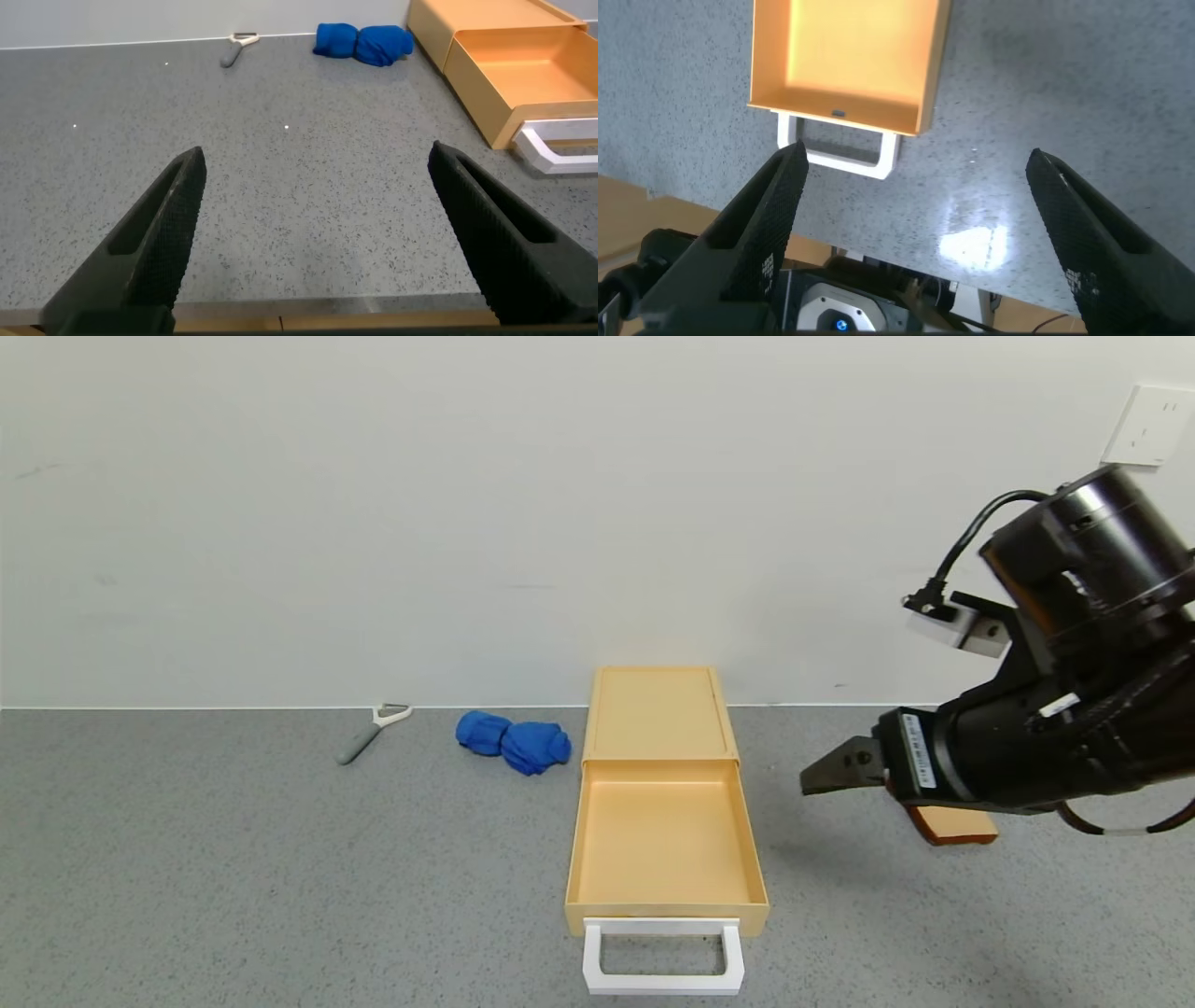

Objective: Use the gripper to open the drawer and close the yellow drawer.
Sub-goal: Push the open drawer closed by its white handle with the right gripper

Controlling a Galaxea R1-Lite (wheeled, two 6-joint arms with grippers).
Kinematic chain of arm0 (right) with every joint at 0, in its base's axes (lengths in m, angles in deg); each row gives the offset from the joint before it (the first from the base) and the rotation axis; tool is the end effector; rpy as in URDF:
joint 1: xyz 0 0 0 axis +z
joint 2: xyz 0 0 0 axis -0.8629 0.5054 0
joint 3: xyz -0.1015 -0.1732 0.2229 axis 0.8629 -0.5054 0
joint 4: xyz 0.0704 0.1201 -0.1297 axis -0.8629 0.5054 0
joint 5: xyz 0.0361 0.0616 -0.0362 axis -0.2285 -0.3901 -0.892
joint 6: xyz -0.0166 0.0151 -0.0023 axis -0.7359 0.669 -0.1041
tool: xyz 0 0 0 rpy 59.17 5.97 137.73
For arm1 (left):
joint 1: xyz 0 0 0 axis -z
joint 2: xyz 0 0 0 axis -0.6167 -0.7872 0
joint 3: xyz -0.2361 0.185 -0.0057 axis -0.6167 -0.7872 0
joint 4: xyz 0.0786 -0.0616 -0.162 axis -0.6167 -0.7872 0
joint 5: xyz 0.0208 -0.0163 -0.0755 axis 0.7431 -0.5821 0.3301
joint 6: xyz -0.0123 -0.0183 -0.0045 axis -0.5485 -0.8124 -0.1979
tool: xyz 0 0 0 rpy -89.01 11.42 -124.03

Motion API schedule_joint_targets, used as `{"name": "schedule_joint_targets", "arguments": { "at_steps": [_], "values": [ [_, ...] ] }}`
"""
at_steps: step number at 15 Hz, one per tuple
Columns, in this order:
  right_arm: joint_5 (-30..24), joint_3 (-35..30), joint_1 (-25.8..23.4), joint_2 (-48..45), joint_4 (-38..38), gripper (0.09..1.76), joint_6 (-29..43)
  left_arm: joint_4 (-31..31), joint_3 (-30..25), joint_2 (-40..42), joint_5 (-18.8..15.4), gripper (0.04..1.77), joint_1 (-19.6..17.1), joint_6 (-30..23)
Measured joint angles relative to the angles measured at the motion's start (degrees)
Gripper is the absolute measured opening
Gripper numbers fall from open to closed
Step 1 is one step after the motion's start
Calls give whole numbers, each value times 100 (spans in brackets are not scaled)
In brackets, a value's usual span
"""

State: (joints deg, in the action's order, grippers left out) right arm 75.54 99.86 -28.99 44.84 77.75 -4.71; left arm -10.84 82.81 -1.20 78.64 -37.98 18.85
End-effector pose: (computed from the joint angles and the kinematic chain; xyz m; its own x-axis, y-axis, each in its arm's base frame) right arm 0.2298 0.1367 0.2612 0.5471 0.3477 -0.7615 -0.1494 0.9356 0.3198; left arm -0.0227 0.0004 0.0759 0.9999 0.0114 0.0007 -0.0114 0.9999 0.0028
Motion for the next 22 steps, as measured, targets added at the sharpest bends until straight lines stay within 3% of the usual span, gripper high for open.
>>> {"name": "schedule_joint_targets", "arguments": {
  "at_steps": [4,9,22],
  "values": [
    [-812,-596,-848,-584,-785,171,-772,0,0,0,0,172,0,2],
    [-1151,-1521,-1161,-1045,-2018,171,-1103,0,0,0,0,172,0,2],
    [-1165,-1630,-1106,-1189,-1982,171,-1053,0,0,0,0,172,0,0]
  ]
}}
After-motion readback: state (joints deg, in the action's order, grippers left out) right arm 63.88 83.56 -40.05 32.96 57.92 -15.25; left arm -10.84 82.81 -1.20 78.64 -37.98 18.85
